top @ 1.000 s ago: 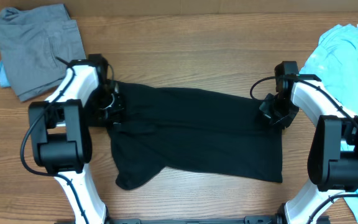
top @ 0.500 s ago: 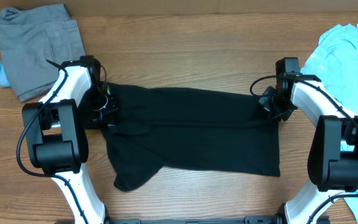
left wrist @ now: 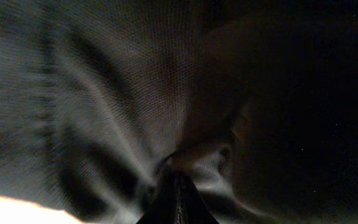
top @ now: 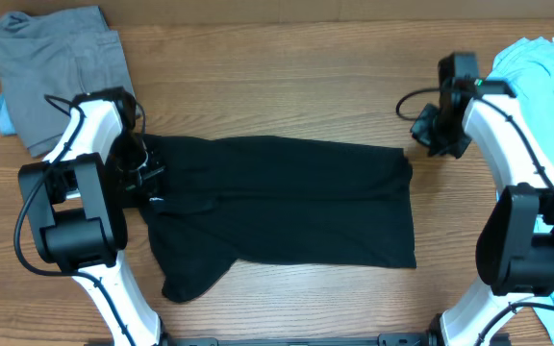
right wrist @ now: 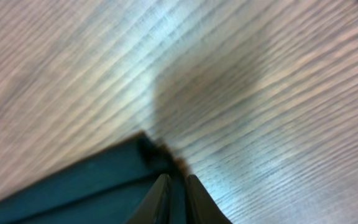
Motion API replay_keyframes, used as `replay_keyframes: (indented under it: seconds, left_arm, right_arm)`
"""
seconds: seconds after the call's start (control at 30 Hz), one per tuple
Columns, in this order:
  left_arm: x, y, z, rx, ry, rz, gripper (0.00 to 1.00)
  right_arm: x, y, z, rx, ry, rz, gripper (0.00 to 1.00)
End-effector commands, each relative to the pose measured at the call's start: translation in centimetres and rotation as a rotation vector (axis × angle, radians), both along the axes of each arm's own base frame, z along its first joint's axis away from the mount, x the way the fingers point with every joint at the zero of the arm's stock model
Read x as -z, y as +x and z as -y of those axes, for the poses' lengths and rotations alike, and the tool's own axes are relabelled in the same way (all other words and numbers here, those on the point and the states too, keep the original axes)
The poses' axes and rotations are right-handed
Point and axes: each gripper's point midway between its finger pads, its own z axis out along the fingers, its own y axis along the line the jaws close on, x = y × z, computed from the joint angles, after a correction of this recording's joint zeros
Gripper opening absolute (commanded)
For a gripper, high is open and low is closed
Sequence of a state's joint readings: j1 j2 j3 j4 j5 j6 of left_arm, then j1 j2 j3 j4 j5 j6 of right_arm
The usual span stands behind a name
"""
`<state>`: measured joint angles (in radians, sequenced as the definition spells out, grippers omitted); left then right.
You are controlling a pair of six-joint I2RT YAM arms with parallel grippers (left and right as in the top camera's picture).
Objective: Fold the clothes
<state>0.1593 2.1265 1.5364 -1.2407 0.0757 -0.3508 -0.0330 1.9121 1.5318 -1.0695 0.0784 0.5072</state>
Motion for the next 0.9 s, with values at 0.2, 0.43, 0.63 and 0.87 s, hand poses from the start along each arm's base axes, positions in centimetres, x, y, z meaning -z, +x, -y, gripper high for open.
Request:
replay_keyframes:
  seconds: [0.2, 0.43, 0.63, 0.87]
  left_arm:
    - [-11.1, 3.0, -0.1, 0.014, 0.083, 0.297, 0.05]
    - [-18.9, 1.0, 0.9, 0.033, 0.071, 0.505, 0.93]
    - [-20.9, -1.3, 3.4, 0.109, -0.059, 0.523, 1.00]
    - [-22.1, -4.6, 5.3, 0.157, -0.072, 0.480, 1.00]
  right_arm:
    - [-4.5, -0.3, -1.8, -0.048, 0.107, 0.019, 0.20]
    - [-10.8, -3.0, -1.9, -0.030, 0.105, 0.126, 0.77]
    - [-13.3, -6.0, -2.0, -0.006, 0.114, 0.131, 1.00]
    - [-14.4, -10.2, -2.7, -0.019, 0.118, 0.054, 1.00]
